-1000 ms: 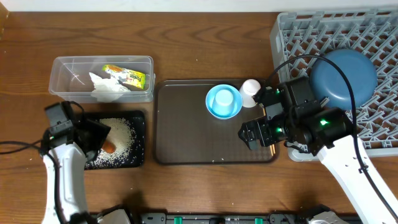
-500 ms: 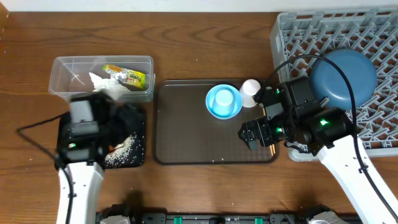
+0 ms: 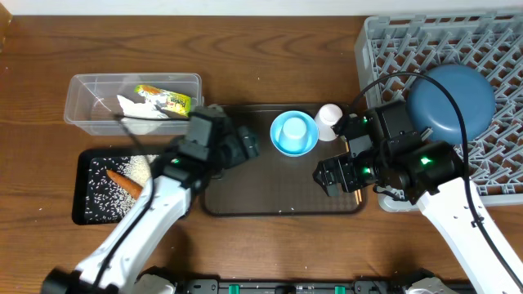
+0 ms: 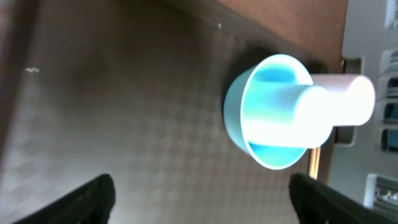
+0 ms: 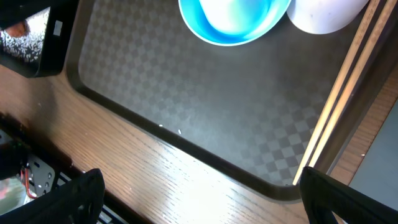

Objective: Sort waste into correct bins and load items into the dishwasher rack
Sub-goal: 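Move the left gripper right to the light blue cup in the bowl, then lower the left gripper and close on the light blue cup rim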

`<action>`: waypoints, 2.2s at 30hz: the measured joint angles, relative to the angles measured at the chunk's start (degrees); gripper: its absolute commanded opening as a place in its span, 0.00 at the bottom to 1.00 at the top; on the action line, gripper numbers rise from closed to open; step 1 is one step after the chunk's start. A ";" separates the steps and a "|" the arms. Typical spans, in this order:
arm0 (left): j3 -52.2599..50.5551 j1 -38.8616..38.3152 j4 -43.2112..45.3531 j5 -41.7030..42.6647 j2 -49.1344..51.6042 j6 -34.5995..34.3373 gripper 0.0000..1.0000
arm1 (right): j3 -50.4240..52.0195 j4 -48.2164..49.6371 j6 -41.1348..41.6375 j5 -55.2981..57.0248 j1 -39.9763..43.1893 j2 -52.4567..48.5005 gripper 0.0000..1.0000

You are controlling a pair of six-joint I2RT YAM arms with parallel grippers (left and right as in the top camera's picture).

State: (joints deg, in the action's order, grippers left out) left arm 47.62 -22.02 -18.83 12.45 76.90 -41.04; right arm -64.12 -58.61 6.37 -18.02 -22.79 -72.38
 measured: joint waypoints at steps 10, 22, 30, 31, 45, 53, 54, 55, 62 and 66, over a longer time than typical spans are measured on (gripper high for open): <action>0.02 -5.49 11.89 -1.49 13.16 -1.05 0.63 | 0.00 -0.02 0.00 0.00 0.00 0.00 0.99; 0.02 -6.01 18.47 -1.92 17.16 -1.16 0.61 | 0.00 -0.02 0.00 0.00 0.00 0.00 0.99; 0.02 -6.01 20.41 -2.16 17.18 -2.05 0.58 | 0.00 -0.02 0.00 0.00 0.00 0.00 0.99; 0.02 -6.01 20.41 -2.27 17.16 -2.29 0.58 | 0.00 -0.02 0.00 0.00 0.00 0.00 0.99; 0.02 -6.01 21.62 -2.38 17.16 -3.98 0.58 | 0.00 -0.02 0.00 0.00 0.00 0.00 0.99; 0.02 -6.01 21.68 -2.38 17.16 -4.00 0.59 | 0.00 -0.02 0.00 0.00 0.00 0.00 0.99; 0.02 -6.01 21.68 -2.38 17.16 -4.00 0.58 | 0.00 -0.02 0.00 0.00 0.00 0.00 0.99; 0.02 -6.01 21.68 -2.38 17.18 -4.00 0.58 | 0.00 -0.02 0.00 0.00 0.00 0.00 0.99; 0.02 -6.49 21.68 -2.56 17.18 -4.00 0.58 | 0.00 -0.02 0.00 0.00 0.00 0.00 0.99; 0.02 -8.22 21.70 -3.91 17.22 -4.02 0.59 | 0.00 -0.02 0.00 0.00 0.00 0.00 0.99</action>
State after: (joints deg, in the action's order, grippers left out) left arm 47.64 -30.24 2.87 8.54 94.13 -45.06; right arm -64.12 -58.63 6.37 -18.02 -22.79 -72.38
